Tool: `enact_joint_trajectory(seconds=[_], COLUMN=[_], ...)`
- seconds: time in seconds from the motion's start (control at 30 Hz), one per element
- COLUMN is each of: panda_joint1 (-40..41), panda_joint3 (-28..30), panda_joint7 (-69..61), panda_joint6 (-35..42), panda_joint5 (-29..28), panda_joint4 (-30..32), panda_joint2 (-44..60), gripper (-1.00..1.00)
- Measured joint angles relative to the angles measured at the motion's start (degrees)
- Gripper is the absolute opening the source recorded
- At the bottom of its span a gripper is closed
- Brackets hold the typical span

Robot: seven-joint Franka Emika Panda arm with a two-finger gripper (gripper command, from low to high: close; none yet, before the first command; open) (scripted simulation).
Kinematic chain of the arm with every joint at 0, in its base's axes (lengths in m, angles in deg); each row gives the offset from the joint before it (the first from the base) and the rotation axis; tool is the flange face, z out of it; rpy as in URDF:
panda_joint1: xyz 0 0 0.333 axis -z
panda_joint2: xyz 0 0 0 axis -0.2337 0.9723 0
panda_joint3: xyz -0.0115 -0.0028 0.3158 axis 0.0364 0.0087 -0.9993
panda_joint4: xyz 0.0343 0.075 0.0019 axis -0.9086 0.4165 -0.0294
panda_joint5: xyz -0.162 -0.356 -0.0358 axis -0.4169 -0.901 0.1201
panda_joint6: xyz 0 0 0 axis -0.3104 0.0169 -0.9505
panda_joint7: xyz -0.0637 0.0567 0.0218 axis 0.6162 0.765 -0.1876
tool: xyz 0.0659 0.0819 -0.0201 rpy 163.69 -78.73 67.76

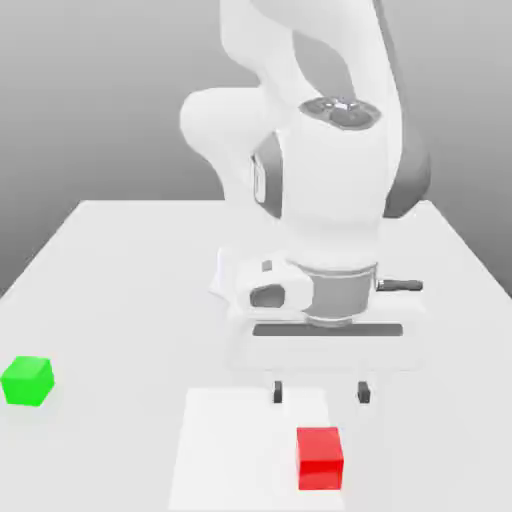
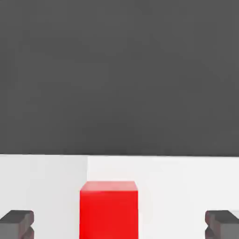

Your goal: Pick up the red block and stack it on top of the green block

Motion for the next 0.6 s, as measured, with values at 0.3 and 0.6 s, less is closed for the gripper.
enact_joint_trajectory(seconds=[0.3,0.6], panda_joint1=[-1.6,0.2], panda_joint3=[2.1,1.2], panda_joint7=[2.3,0.8], panda_joint6=[-8.1,-0.1], panda_joint5=[-2.9,0.7], panda_joint4=[-1.2,0.3], panda_joint2=[10.1,0.6], gripper=[-1.0,-1.0])
